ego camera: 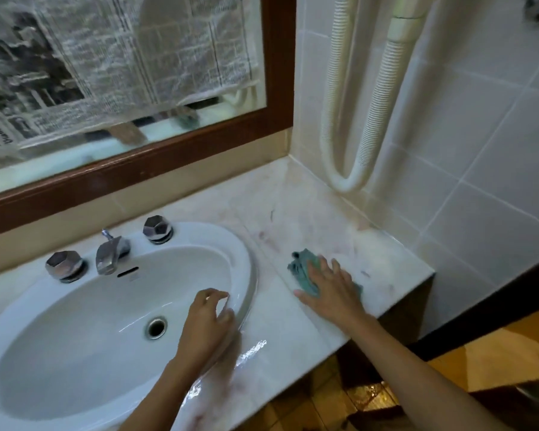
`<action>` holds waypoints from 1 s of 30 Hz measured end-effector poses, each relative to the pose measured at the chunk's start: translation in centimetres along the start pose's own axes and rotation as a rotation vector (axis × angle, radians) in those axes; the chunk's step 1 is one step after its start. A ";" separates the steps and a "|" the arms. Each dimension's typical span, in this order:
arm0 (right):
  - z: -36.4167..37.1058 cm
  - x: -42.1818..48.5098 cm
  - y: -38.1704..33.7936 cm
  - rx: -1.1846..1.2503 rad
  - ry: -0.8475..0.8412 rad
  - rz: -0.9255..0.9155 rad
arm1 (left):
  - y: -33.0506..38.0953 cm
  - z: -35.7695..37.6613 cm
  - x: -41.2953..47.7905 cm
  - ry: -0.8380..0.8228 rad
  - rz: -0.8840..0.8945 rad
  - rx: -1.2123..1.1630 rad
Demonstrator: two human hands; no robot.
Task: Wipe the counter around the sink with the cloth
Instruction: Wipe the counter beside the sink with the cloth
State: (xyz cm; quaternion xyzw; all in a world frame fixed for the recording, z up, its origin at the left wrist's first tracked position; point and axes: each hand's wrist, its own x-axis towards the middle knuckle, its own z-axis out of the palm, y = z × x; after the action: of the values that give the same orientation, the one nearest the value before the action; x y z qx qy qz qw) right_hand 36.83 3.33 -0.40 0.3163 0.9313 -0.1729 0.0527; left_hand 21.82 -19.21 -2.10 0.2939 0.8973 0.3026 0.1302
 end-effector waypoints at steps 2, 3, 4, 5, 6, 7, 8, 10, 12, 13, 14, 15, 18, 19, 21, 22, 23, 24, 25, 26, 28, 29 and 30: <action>1.2 1.0 -1.1 0.023 0.044 -0.056 | 1.5 1.3 1.5 0.101 -0.028 0.042; 1.9 1.7 -1.4 0.010 0.070 -0.074 | 2.3 1.8 2.5 0.143 -0.039 0.055; 2.4 2.0 -1.5 -0.019 0.080 -0.082 | 3.1 2.2 3.3 0.168 -0.047 0.060; 3.0 2.4 -1.3 -0.057 0.079 -0.084 | 3.6 2.6 4.3 0.176 -0.056 0.062; 3.6 2.6 -0.9 -0.089 0.078 -0.080 | 4.1 3.0 5.2 0.165 -0.067 0.063; 4.0 2.7 -0.6 -0.104 0.083 -0.080 | 4.5 3.3 5.9 0.145 -0.083 0.065; 4.4 3.0 0.0 -0.112 0.091 -0.083 | 4.7 3.7 6.6 0.121 -0.102 0.069; 4.3 3.9 0.9 -0.108 0.076 -0.104 | 5.1 4.2 7.4 0.099 -0.126 0.081; 3.4 6.5 2.1 -0.105 0.070 -0.099 | 5.1 4.6 7.6 0.101 -0.123 0.105; 2.8 8.2 2.6 -0.115 0.084 -0.079 | 5.0 4.7 7.6 0.103 -0.110 0.116; 2.1 10.0 3.2 -0.124 0.103 -0.048 | 5.1 4.7 7.5 0.098 -0.100 0.120; 1.5 12.2 3.8 -0.129 0.112 -0.019 | 5.1 4.7 7.5 0.091 -0.101 0.118; -0.1 20.0 5.0 -0.143 0.119 0.028 | 5.2 4.9 7.8 0.086 -0.123 0.131; -0.7 22.5 5.1 -0.147 0.133 0.032 | 5.3 4.9 7.9 0.090 -0.122 0.141; -1.7 28.1 4.5 -0.127 0.131 0.033 | 5.2 5.1 8.1 0.095 -0.130 0.161; -2.0 30.7 3.7 -0.113 0.119 0.033 | 5.1 5.2 8.2 0.098 -0.133 0.173; -2.1 33.2 2.8 -0.110 0.104 0.030 | 5.1 5.3 8.2 0.099 -0.134 0.189; -2.4 35.1 1.6 -0.116 0.095 0.016 | 5.1 5.2 8.1 0.103 -0.129 0.209; -2.5 36.9 0.0 -0.117 0.088 -0.010 | 5.0 5.3 8.2 0.110 -0.126 0.232; -2.6 38.3 -1.6 -0.103 0.086 -0.038 | 4.9 5.4 8.3 0.114 -0.120 0.250; -2.9 39.6 -4.4 -0.043 0.073 -0.068 | 4.9 5.5 8.5 0.108 -0.111 0.273; -2.9 39.7 -5.5 -0.023 0.080 -0.080 | 4.7 5.5 8.5 0.109 -0.108 0.283; -2.8 39.5 -6.4 -0.019 0.074 -0.098 | 4.7 5.5 8.5 0.109 -0.107 0.293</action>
State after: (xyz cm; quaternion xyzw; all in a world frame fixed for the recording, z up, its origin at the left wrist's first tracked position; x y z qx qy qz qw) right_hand 1.64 22.14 -4.09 0.2758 0.9486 -0.1545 0.0126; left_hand 19.43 -8.47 -4.02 0.2448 0.9519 0.1767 0.0532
